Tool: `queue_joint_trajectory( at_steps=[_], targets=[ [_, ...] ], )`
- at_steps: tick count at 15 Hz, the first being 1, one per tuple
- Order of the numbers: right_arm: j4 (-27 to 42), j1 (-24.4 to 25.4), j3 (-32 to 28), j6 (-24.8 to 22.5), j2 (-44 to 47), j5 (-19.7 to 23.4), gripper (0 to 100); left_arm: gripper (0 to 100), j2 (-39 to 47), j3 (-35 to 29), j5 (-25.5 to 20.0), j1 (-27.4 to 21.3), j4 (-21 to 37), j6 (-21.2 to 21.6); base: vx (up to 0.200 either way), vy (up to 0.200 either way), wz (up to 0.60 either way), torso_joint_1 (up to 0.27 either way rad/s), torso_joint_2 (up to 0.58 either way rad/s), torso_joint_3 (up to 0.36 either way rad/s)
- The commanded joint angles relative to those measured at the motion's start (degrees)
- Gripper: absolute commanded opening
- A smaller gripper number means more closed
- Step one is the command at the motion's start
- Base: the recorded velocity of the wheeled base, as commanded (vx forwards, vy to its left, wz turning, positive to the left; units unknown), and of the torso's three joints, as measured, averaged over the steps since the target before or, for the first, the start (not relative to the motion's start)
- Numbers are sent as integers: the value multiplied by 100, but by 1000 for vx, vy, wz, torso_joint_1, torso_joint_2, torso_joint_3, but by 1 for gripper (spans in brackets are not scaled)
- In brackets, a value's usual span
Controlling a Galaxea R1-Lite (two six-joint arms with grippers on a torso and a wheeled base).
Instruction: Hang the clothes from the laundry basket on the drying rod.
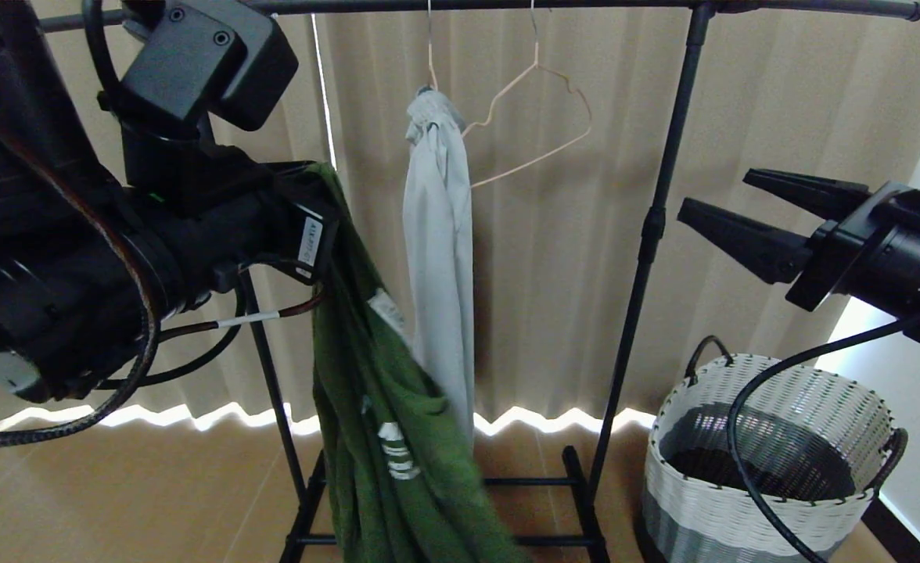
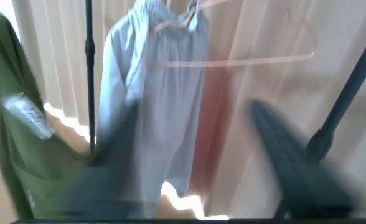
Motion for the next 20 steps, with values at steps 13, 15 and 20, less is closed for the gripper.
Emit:
queue_joint_trajectory(
  at_steps=[13, 15, 20],
  targets=[
    [281, -551, 1365, -1189, -316, -2374, 100, 0, -1119, 2150, 418, 688, 49, -333, 0, 0, 0, 0, 0, 0],
    [202, -709, 1338, -1180, -316, -2374, 100, 0, -1181, 2335, 190, 688, 49, -623, 0, 0, 0, 0, 0, 0],
    [202, -999, 1435, -1479, -439, -2383, 100, 0, -1392, 2036, -355, 705, 49, -904, 0, 0, 0, 0, 0, 0]
  ],
)
